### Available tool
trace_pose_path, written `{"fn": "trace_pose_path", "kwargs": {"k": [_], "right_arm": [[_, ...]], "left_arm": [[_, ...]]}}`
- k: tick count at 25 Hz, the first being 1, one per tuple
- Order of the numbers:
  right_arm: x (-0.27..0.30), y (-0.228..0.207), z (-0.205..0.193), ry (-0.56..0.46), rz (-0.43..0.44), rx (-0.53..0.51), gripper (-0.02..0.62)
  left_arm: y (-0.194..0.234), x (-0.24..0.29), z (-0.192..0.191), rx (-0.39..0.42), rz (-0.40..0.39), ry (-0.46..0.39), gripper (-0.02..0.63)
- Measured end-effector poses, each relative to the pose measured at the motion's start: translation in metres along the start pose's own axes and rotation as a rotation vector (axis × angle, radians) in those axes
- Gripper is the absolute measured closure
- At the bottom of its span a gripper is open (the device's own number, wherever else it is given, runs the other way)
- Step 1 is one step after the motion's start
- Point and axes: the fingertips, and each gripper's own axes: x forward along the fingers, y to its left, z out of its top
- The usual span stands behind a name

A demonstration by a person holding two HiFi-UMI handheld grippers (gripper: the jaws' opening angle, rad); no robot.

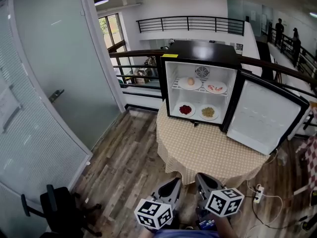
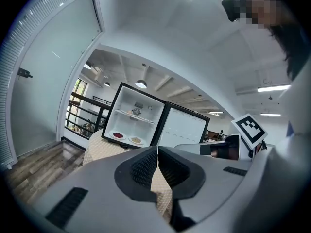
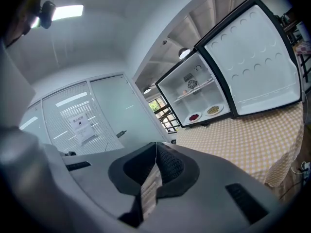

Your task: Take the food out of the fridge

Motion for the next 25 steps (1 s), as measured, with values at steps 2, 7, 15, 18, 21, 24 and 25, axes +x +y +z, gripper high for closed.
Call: {"fn": "trace_pose_path", "kwargs": {"k": [2, 7, 15, 18, 21, 24, 25], "right_arm": [[0.020, -0.002, 0.006, 0.000, -0.007, 0.004, 0.577], [0.071, -0.007, 0.017, 0.021, -0.021, 0.019, 0.577], [0.135, -0.020, 0.038, 0.032, -0.070, 0.034, 0.577], [0.155, -0.026, 0.046, 0.028, -0.089, 0.049, 0.577], [0.176, -0.029, 0.054, 0.022, -0.103, 0.060, 0.577], [0.198, -0.030, 0.058, 0.024, -0.109, 0.071, 0.577], [0.205, -0.031, 0.058, 0.027, -0.111, 0.074, 0.577]], "left_arm": [[0.017, 0.013, 0.007, -0.008, -0.010, 0.001, 0.589], [0.062, 0.046, 0.026, -0.018, -0.028, 0.006, 0.589], [0.122, 0.092, 0.054, -0.023, -0.071, 0.020, 0.589], [0.137, 0.106, 0.063, -0.017, -0.092, 0.028, 0.589], [0.151, 0.118, 0.070, -0.014, -0.114, 0.036, 0.589], [0.168, 0.129, 0.076, -0.013, -0.128, 0.043, 0.589], [0.174, 0.133, 0.078, -0.014, -0.130, 0.046, 0.589]]}}
